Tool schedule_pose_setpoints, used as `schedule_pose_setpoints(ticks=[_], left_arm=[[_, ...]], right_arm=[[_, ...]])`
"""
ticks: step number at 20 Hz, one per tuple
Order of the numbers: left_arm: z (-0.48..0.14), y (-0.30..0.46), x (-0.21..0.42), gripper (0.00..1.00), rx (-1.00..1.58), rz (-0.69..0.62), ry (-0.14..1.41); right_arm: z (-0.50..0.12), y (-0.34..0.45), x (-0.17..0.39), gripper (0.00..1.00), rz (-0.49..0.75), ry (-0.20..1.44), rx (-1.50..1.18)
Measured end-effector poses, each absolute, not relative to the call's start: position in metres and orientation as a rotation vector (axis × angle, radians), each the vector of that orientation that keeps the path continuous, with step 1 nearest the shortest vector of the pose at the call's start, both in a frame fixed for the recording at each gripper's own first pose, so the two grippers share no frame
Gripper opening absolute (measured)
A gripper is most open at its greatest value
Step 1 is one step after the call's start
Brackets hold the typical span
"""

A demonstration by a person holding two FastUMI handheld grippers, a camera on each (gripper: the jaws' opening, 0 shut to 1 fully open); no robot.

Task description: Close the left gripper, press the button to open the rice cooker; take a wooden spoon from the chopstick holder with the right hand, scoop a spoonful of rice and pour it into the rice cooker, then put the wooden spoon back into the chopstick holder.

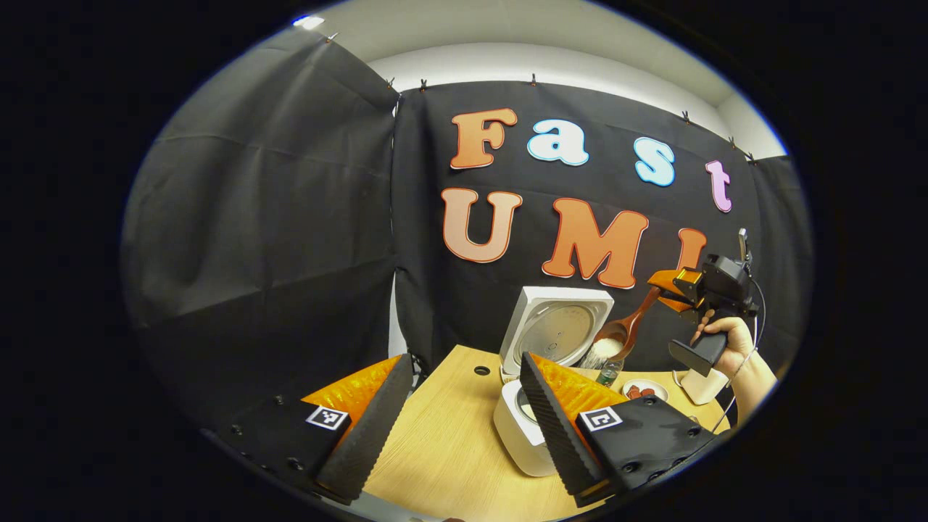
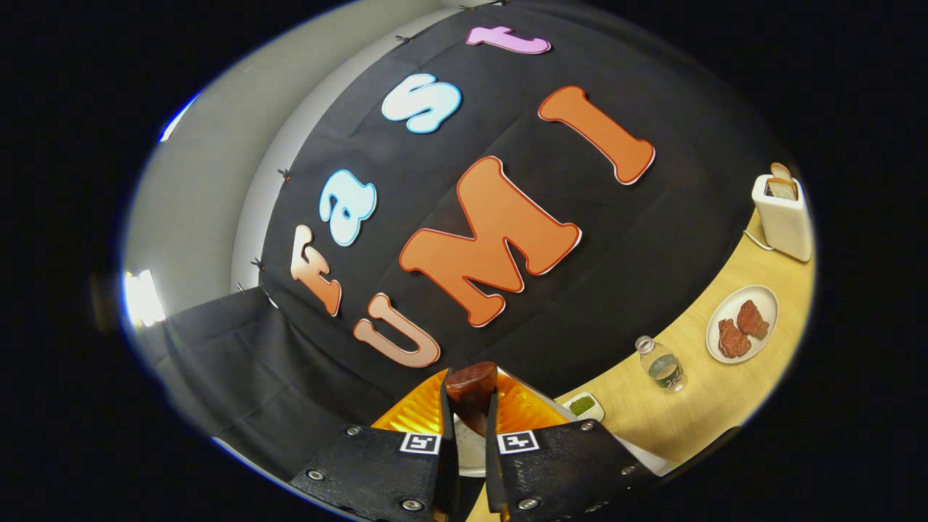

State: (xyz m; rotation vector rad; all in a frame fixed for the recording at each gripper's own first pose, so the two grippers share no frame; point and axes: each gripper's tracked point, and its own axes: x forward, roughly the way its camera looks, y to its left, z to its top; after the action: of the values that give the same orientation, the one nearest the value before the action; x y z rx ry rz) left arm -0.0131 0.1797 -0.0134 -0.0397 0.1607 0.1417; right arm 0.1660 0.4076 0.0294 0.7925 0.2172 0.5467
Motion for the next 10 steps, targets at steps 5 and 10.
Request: schedule_pose_setpoints(ticks=[5,10], left_arm=[[-0.014,0.179,-0.012,1.0,-0.037,0.139,0.163],[-0.014,0.18,-0.012,1.0,-0.041,0.139,0.164]], right_arm=[[0.032,0.414,0.162,0.14,0.565,0.181,0.7],[0.035,0.42,0.157,0.14,0.59,0.155,0.634]])
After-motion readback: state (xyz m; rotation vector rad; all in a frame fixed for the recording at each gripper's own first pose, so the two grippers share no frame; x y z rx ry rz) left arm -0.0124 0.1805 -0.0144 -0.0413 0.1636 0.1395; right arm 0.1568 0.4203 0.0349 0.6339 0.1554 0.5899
